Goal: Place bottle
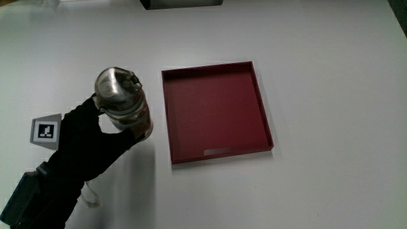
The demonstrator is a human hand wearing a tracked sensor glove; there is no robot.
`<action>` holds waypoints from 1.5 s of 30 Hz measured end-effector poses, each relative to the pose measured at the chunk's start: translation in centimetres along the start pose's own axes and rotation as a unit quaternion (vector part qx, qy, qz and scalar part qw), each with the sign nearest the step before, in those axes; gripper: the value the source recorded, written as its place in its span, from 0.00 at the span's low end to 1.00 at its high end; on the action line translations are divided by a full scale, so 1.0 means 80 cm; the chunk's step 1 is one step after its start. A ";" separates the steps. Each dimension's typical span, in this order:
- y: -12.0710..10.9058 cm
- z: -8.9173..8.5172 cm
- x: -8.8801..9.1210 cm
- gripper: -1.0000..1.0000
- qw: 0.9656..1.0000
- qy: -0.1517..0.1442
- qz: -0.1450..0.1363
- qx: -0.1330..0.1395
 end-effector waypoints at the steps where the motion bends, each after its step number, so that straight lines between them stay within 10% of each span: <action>1: 0.000 0.002 -0.005 0.50 1.000 0.009 -0.004 0.002; 27: -0.002 -0.014 -0.091 0.50 0.995 0.014 0.088 0.033; 45: -0.008 -0.017 -0.103 0.20 0.996 -0.004 0.089 0.007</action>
